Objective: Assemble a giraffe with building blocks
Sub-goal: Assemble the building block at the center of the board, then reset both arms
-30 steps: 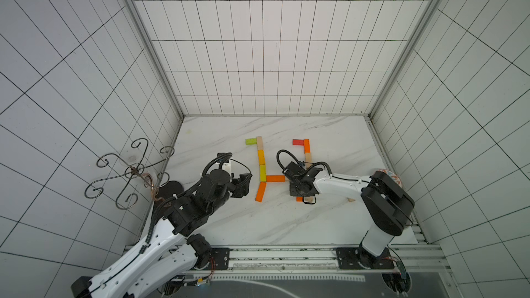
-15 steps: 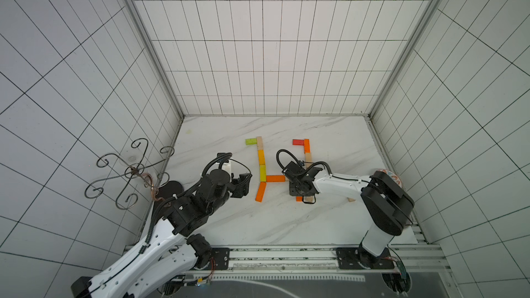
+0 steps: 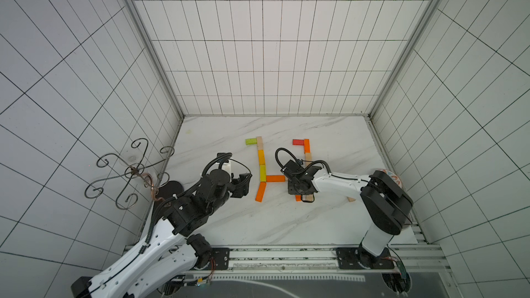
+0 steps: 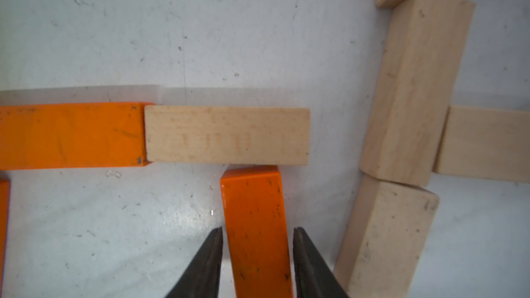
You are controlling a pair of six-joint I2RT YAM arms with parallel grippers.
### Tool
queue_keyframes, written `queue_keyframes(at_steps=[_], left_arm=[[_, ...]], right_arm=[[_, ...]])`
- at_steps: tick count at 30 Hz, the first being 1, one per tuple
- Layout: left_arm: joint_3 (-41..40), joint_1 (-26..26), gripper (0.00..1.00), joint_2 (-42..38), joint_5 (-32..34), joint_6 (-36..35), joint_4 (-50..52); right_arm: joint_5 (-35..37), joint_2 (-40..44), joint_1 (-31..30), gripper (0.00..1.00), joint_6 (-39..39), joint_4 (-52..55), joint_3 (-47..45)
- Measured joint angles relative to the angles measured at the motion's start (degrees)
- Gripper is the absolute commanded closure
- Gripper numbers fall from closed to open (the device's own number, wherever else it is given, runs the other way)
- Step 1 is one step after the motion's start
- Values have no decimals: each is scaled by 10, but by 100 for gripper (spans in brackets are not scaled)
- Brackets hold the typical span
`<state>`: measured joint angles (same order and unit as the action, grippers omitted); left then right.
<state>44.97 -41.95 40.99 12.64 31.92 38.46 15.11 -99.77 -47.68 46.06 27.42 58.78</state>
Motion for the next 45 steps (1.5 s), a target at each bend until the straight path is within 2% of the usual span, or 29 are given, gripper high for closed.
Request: queue_keyframes(at_steps=[13,21,24,27,30,35,40,44,45], left_arm=[[0,0,26,0,3,0,2],[14,1,26,4,25,-8,3],[33,10,26,23,37,-20,-10],[48,30,26,49,52,-39,-42],[55,66,26,87,76,-64,-83],[54,166,26,149,90,-83,-169],[15,238,25,178,120,-81,-269],[-63,280,23,182,147,-78,-349],[-90,288,14,181,158,-78,-372]], right_arm=[[10,8,0,52,-2,24,21],[61,110,5,48,-40,35,45],[80,158,34,48,-76,24,45],[85,217,96,44,-123,-33,30],[82,305,160,46,-186,-120,-37],[85,449,236,50,-280,-275,-186],[124,464,335,46,-342,-419,-291],[136,449,400,37,-391,-567,-398],[135,436,415,35,-402,-601,-419]])
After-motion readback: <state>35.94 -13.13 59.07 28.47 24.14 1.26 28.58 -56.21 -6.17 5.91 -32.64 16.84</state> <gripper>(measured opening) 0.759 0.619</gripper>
